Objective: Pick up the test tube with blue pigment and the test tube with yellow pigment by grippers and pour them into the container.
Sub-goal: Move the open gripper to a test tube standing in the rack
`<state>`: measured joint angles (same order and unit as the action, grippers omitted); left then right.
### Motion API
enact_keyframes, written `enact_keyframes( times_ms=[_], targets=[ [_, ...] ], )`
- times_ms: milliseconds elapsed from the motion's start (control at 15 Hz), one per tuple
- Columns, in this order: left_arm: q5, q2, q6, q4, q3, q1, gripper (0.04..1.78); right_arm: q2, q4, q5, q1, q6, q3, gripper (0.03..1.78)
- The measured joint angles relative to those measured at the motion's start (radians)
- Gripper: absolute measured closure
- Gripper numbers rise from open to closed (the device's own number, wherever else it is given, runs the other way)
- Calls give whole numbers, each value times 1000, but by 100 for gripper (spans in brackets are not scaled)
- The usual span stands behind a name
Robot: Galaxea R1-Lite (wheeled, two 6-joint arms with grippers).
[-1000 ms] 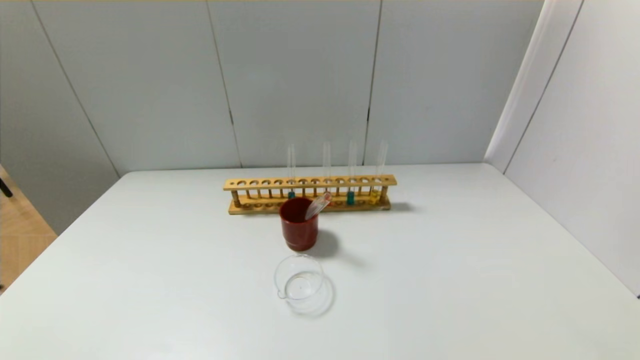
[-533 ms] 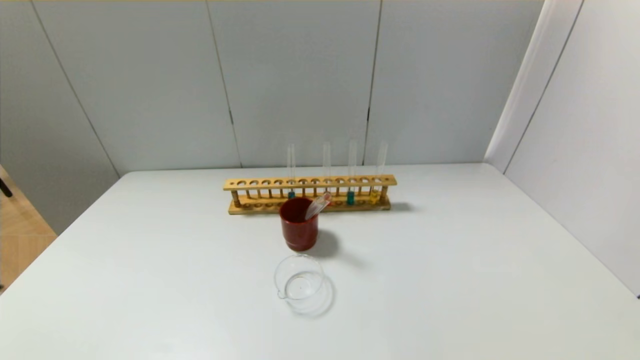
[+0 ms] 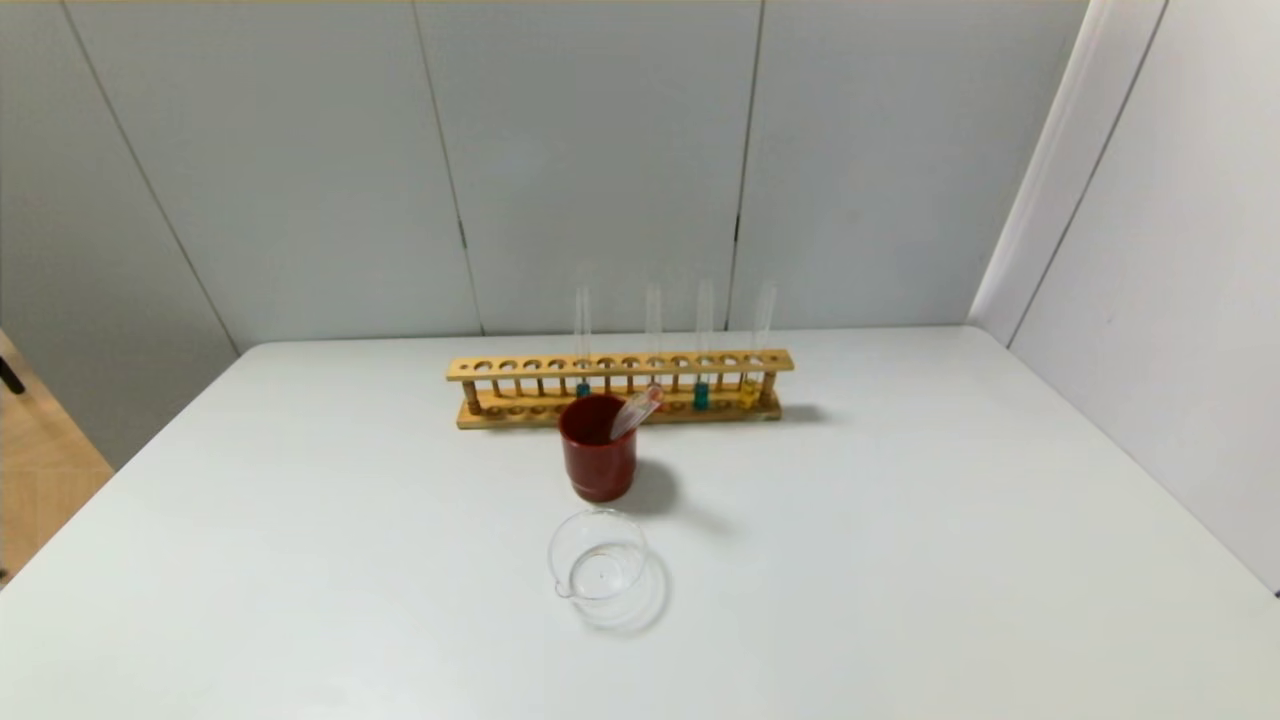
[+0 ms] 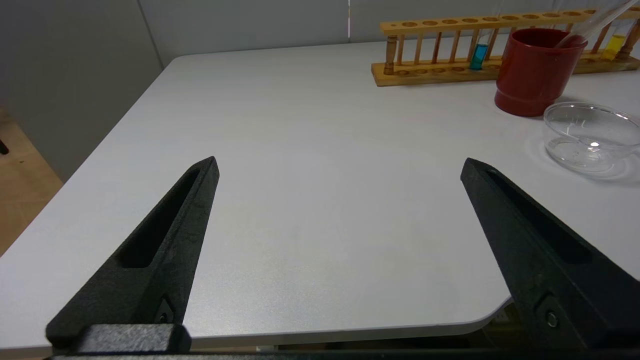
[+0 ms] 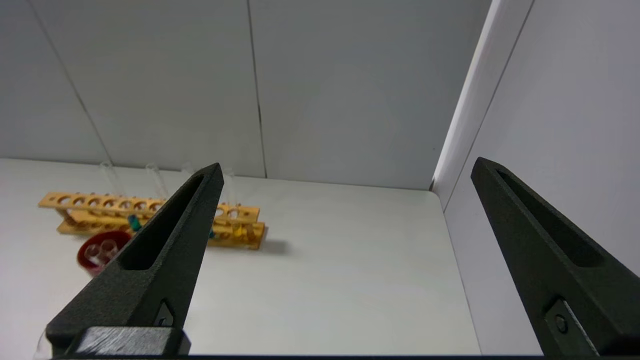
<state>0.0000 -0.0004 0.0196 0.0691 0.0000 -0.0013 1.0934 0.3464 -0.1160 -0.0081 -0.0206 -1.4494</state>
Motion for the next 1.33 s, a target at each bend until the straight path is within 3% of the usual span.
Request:
enact_keyframes(
  times_ms=[333, 667, 867, 1333],
  targets=[
    [0, 0, 0, -1, 0, -1, 11, 261, -122, 1, -11, 13, -104, 7],
    [0, 0, 0, 0, 0, 0, 11, 522, -179, -7, -2, 40, -207, 7],
    [0, 0, 0, 0, 0, 0, 11, 638, -249, -13, 32, 44, -224, 7],
    [0, 0, 0, 0, 0, 0, 11, 763, -262, -11, 159, 51, -174, 7]
  ],
)
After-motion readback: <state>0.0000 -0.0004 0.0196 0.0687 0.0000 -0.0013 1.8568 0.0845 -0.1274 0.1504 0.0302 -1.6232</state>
